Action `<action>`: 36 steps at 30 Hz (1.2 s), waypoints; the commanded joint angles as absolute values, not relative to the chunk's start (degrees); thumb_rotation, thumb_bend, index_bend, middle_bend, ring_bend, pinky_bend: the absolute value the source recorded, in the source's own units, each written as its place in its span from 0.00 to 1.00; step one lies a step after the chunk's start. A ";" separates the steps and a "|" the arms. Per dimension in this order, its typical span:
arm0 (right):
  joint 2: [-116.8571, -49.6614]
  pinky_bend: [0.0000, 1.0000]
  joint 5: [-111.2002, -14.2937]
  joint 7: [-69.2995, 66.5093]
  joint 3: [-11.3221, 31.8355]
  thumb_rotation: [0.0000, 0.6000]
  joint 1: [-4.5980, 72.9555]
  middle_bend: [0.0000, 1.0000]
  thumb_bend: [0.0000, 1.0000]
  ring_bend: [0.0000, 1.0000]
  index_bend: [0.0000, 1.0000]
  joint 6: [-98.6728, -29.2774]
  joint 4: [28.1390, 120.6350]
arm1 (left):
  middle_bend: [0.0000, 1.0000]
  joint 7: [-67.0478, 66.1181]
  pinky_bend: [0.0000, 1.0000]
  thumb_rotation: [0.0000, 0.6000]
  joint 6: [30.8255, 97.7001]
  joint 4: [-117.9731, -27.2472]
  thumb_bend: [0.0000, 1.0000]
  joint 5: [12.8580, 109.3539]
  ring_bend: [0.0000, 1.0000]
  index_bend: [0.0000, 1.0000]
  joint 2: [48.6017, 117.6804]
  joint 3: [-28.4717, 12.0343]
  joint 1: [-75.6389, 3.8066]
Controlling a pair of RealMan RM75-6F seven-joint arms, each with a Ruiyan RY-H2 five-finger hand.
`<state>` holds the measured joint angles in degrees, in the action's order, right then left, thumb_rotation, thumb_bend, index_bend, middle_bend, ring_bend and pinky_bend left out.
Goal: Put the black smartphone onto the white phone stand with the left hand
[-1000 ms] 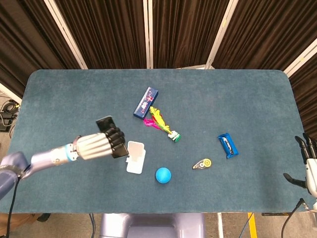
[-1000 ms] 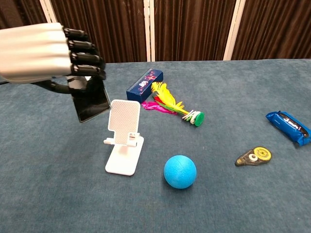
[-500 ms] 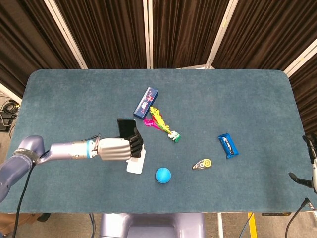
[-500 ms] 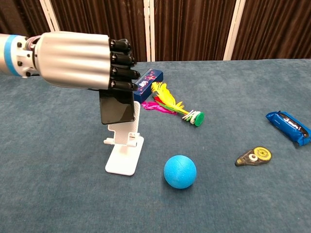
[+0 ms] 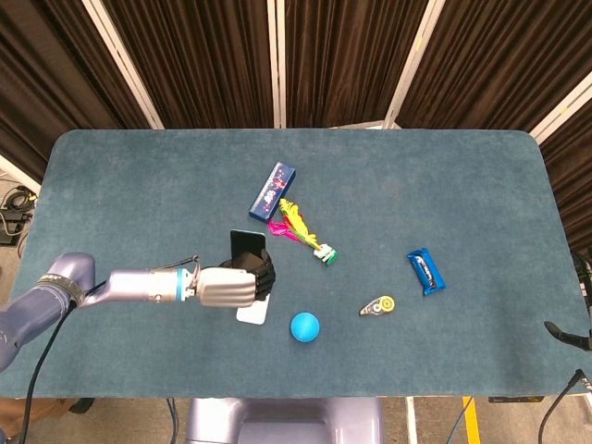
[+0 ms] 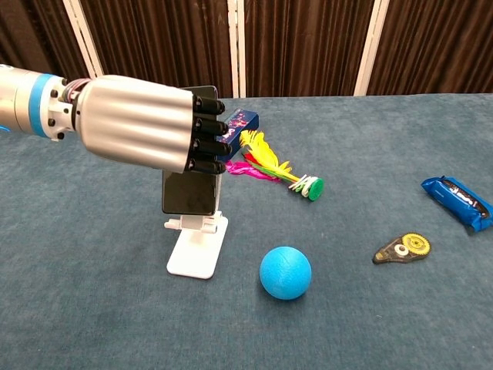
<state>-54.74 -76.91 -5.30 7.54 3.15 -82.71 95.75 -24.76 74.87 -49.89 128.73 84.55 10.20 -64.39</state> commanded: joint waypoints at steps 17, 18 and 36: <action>-54.51 0.00 -77.16 -5.58 7.56 1.00 3.02 0.00 0.00 0.00 0.00 -82.76 95.92 | 0.42 -26.85 0.34 1.00 73.09 -50.87 0.02 128.41 0.40 0.59 86.15 11.40 -64.65; -54.48 0.00 -77.15 -5.68 7.55 1.00 3.01 0.00 0.00 0.00 0.00 -82.71 95.87 | 0.42 -26.85 0.34 1.00 73.00 -50.90 0.02 128.37 0.40 0.59 86.18 11.47 -64.65; -54.28 0.00 -77.18 -6.05 7.59 1.00 2.89 0.00 0.00 0.00 0.00 -82.73 95.92 | 0.03 -28.66 0.12 1.00 70.90 -52.78 0.00 127.76 0.04 0.20 85.28 11.79 -65.20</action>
<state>-54.27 -77.19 -6.05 7.59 2.89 -82.73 95.92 -28.51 71.06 -52.64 127.88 85.38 11.86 -65.20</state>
